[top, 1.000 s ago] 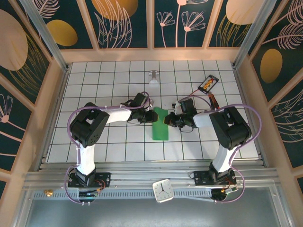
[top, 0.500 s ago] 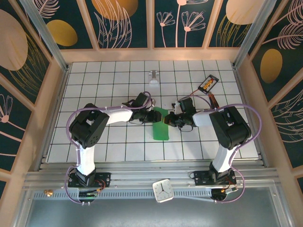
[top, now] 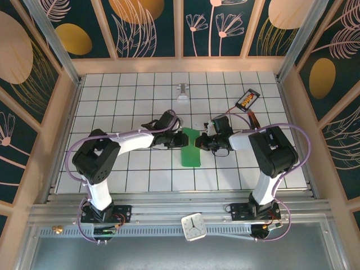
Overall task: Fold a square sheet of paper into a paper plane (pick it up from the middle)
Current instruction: Hold the square sheet of paper at the center of the table, then first fold the square sheet of paper in half at the center of the table.
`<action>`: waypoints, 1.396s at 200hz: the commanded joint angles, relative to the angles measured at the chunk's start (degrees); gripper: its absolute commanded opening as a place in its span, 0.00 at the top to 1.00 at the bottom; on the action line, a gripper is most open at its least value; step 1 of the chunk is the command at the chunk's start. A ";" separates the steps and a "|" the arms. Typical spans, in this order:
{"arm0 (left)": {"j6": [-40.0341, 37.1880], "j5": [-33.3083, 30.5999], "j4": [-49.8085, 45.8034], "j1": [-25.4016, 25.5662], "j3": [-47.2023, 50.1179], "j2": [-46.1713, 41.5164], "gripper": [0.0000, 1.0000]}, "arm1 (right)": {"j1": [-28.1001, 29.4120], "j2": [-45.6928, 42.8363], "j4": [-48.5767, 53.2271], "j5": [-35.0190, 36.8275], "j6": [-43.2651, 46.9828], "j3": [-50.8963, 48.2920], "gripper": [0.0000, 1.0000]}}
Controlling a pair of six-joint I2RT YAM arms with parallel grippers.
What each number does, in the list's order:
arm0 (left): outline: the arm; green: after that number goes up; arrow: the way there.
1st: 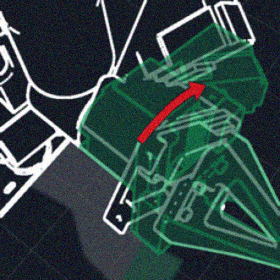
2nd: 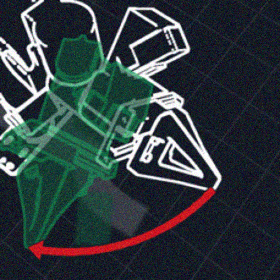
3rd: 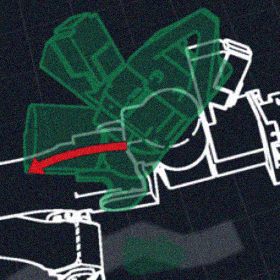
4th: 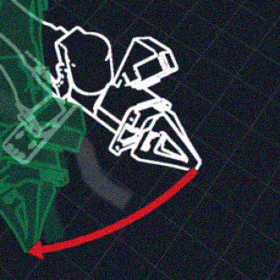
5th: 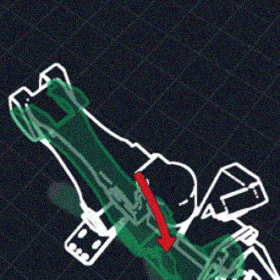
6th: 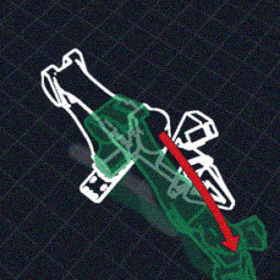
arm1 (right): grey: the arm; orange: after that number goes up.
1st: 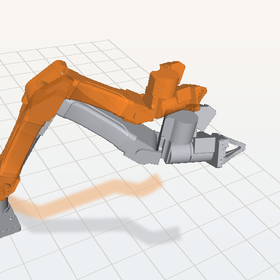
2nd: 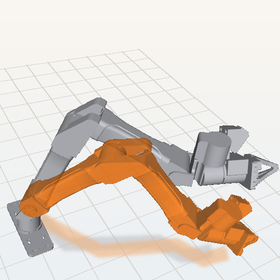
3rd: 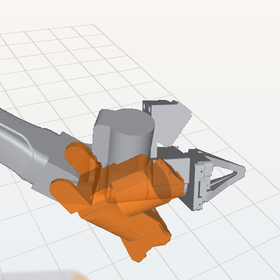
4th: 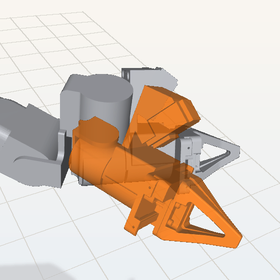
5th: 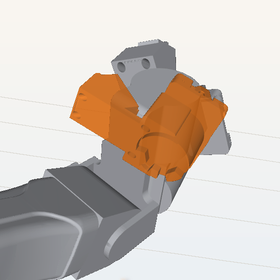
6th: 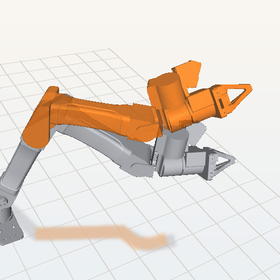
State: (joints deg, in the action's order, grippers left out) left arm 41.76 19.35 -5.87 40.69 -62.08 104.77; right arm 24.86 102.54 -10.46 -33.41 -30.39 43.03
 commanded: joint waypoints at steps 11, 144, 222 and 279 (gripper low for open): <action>3.39 7.11 6.02 0.75 0.93 0.44 0.77 | 0.11 5.60 5.86 9.33 1.21 -1.50 1.00; 0.86 0.02 3.74 0.27 3.63 -1.21 0.74 | -0.19 5.92 6.30 10.47 1.99 -1.81 1.00; -2.19 -5.64 1.99 -1.97 -3.49 7.09 0.83 | -0.10 6.22 5.87 10.32 1.92 -1.75 1.00; -3.62 -9.57 0.35 -4.48 -1.96 7.33 0.85 | -0.21 6.70 6.33 10.64 2.44 -1.46 1.00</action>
State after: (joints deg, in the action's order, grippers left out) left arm 40.07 14.33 -2.76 37.45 -64.73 112.88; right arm 24.80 103.07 -10.28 -33.54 -30.35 43.31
